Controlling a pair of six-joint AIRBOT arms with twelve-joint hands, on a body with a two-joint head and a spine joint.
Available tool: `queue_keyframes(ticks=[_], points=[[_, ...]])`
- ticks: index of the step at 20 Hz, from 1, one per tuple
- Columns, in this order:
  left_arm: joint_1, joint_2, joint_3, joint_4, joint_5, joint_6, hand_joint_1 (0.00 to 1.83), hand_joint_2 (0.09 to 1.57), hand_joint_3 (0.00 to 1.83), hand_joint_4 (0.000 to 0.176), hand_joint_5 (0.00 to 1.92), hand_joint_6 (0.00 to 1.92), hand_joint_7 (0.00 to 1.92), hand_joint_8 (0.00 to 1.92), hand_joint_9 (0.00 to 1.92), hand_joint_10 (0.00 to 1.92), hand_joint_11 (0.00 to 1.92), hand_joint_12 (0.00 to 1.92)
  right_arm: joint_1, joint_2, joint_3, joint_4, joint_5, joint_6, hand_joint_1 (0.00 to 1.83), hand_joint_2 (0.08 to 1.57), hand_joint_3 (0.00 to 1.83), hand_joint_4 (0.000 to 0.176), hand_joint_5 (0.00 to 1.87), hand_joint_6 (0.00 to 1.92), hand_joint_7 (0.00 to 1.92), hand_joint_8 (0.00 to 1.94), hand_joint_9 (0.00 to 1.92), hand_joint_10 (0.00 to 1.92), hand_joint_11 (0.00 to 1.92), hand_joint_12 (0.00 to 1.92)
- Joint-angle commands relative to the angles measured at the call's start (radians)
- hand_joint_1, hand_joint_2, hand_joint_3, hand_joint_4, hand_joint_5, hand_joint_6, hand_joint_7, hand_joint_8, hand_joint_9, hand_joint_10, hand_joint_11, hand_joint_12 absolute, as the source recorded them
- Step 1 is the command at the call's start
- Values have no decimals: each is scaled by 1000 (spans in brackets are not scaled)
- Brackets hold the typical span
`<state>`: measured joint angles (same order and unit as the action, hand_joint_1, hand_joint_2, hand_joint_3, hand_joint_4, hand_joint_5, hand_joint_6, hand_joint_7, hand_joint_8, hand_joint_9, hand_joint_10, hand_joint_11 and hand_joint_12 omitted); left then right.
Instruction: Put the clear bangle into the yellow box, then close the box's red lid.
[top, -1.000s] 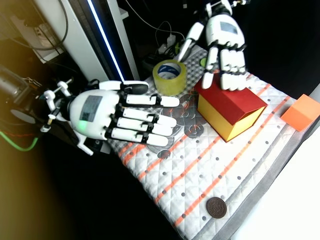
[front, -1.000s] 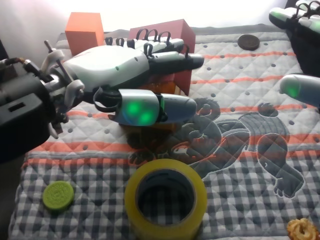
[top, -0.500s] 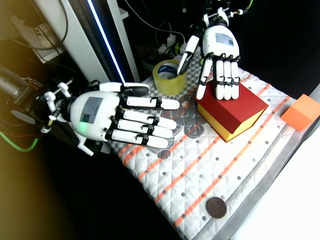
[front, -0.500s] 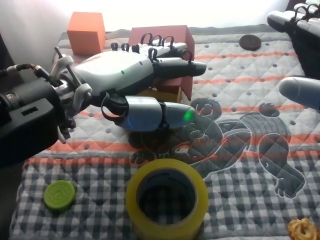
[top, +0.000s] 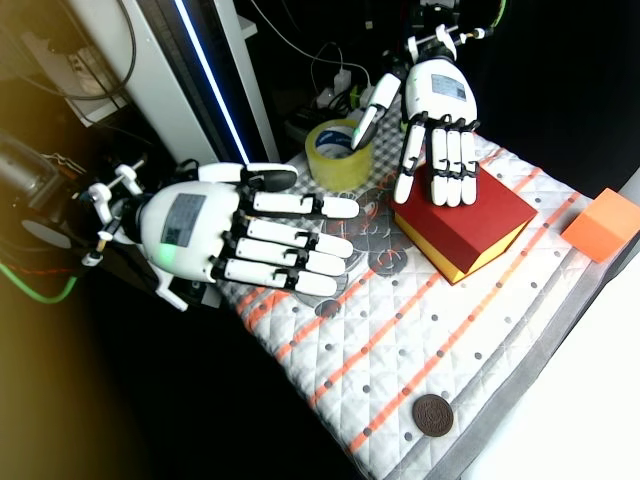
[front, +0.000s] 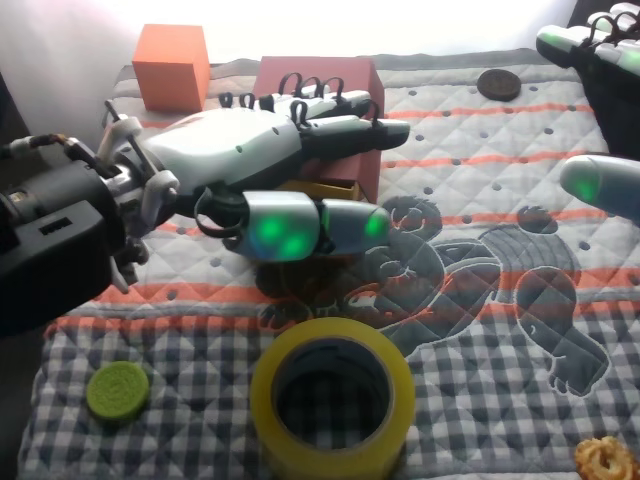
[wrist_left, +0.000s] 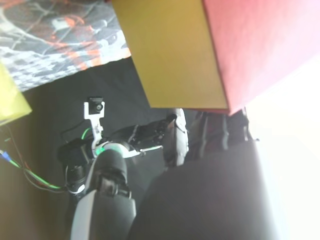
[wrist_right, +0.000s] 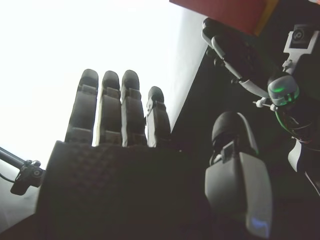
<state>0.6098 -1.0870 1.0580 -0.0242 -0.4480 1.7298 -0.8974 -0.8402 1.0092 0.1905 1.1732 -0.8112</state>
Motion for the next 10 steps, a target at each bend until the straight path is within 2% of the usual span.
queue_keyframes(ticks=[1,2,3,5,8,10], points=[[1,8,-1,-30,-48,-14,8,1178,13,176,216,9,0,0,0,0,0,0,7,8,3,8,124,8,0,1224,5,124,81,1,202,4,98,4,27,14],[3,18,-6,-48,-73,-14,1,1173,10,176,210,5,15,6,0,0,0,0,7,8,3,8,124,8,0,1224,4,124,80,1,194,0,87,0,22,11],[5,27,-10,-67,-98,-14,0,1170,7,176,154,0,2,0,0,0,0,0,7,8,3,8,124,8,0,1215,0,133,82,2,192,0,86,0,25,13],[5,47,-21,-87,-145,-14,0,1179,10,176,166,10,0,0,0,0,0,0,7,9,3,8,124,8,0,1214,0,128,78,0,203,4,94,4,33,17],[3,77,-44,-102,-213,-14,0,1154,0,176,118,4,0,0,0,0,0,0,7,8,3,8,124,8,0,1216,0,134,88,4,197,1,85,1,24,13],[1,87,-54,-105,-239,-14,0,1123,0,176,108,0,0,0,0,0,0,0,7,8,3,8,124,8,0,1221,2,129,87,3,200,2,93,4,37,19]])
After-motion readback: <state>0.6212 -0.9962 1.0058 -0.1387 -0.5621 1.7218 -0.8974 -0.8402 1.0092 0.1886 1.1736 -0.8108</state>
